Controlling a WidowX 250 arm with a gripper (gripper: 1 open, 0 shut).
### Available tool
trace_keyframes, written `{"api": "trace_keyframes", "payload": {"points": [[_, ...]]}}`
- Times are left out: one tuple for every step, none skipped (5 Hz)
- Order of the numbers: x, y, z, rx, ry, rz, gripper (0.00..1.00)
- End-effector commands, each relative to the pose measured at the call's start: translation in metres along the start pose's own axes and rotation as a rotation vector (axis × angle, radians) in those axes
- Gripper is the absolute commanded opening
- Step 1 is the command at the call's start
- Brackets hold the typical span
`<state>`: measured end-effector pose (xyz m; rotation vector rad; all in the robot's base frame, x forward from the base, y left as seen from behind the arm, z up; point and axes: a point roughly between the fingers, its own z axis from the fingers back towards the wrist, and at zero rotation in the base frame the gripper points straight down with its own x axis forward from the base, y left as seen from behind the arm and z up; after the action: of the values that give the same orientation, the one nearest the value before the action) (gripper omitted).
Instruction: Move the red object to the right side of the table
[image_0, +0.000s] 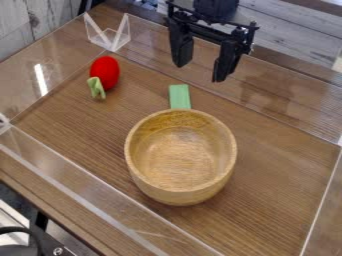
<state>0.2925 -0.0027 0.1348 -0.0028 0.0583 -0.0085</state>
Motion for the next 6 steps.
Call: {"api": "trace_keyframes", "payload": {"points": [[-0.007,0.001,-0.029,-0.002,0.037,-0.025,1.00],[-0.008,0.035,-0.036,-0.004,0.023,0.063,1.00],[-0.014,0.085,-0.033,-0.007,-0.009,0.168,1.00],[-0.020,0.132,-0.031,-0.006,-0.039,0.260,1.00],[-0.021,0.167,-0.034,-0.018,-0.045,0.344,1.00],[-0.012,0.183,-0.039,-0.031,-0.051,0.383,1.00]]}}
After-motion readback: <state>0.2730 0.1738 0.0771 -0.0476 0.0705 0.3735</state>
